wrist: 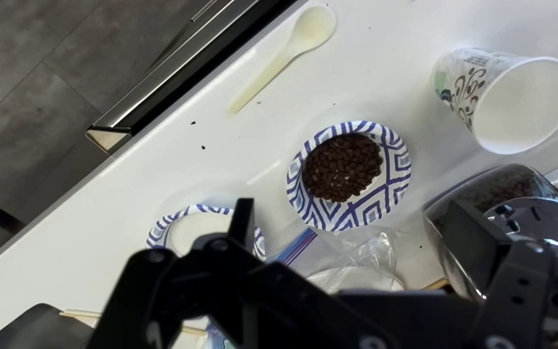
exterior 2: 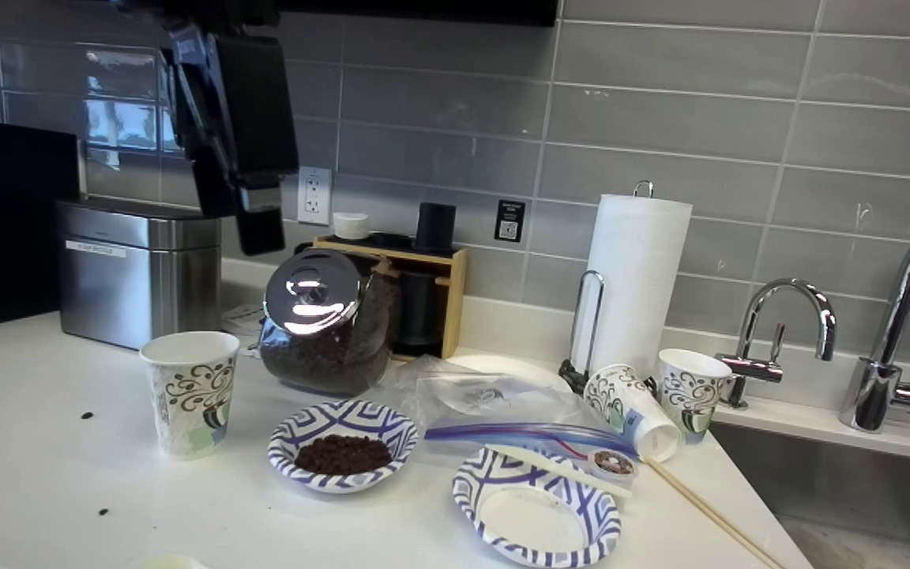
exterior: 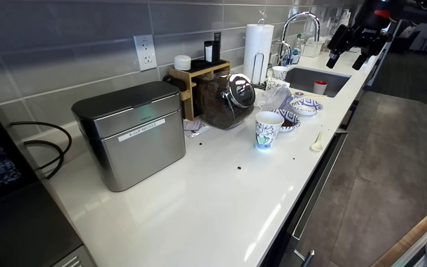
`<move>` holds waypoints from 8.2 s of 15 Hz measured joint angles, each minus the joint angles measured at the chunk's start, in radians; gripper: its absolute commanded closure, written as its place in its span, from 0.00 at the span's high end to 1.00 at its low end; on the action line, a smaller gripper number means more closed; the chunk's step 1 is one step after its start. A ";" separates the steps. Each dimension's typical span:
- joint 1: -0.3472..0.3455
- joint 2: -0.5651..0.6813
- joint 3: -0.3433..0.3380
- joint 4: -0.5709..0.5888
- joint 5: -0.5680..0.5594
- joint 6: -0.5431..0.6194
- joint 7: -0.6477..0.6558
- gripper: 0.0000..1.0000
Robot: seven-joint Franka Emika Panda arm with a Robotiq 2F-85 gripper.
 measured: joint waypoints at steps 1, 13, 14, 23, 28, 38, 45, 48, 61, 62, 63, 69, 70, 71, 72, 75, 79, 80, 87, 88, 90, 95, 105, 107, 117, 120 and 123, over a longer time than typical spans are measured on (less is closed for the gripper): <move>0.005 0.010 0.001 -0.003 0.000 0.000 -0.004 1.00; -0.001 0.203 0.017 -0.097 0.035 0.057 0.101 1.00; -0.005 0.211 0.018 -0.112 0.035 0.083 0.114 1.00; -0.037 0.234 0.019 -0.167 0.031 0.166 0.160 1.00; -0.039 0.280 0.026 -0.149 0.028 0.187 0.162 1.00; -0.058 0.420 0.027 -0.146 -0.026 0.331 0.269 1.00; -0.058 0.499 0.027 -0.145 -0.057 0.428 0.344 1.00; -0.058 0.525 0.027 -0.145 -0.064 0.468 0.363 1.00; -0.054 0.587 0.020 -0.126 -0.066 0.539 0.403 0.45; -0.054 0.589 0.018 -0.123 -0.067 0.539 0.405 0.37; -0.053 0.592 0.017 -0.121 -0.069 0.539 0.408 0.30; -0.053 0.580 -0.007 -0.126 -0.088 0.525 0.418 0.00; -0.053 0.580 -0.010 -0.126 -0.088 0.524 0.419 0.03; -0.053 0.580 -0.010 -0.125 -0.088 0.524 0.423 0.03; -0.053 0.580 -0.010 -0.125 -0.088 0.524 0.429 0.03; -0.053 0.580 -0.010 -0.125 -0.088 0.524 0.445 0.03; -0.050 0.581 -0.012 -0.111 0.017 0.484 0.417 0.03; -0.050 0.579 -0.013 -0.099 0.052 0.450 0.408 0.03; -0.065 0.509 -0.050 0.004 0.080 0.220 0.422 0.03; -0.069 0.493 -0.051 0.019 0.073 0.195 0.436 0.03; -0.074 0.458 -0.049 0.049 0.035 0.165 0.484 0.03; -0.086 0.424 -0.006 0.119 -0.134 0.203 0.681 0.03; -0.092 0.473 0.046 0.166 -0.311 0.271 0.877 0.03; -0.095 0.475 0.047 0.166 -0.415 0.297 0.954 0.03; -0.102 0.542 0.056 0.163 -0.886 0.475 1.473 0.13; -0.102 0.567 0.059 0.166 -0.939 0.500 1.528 0.13; -0.102 0.572 0.059 0.168 -0.942 0.500 1.531 0.03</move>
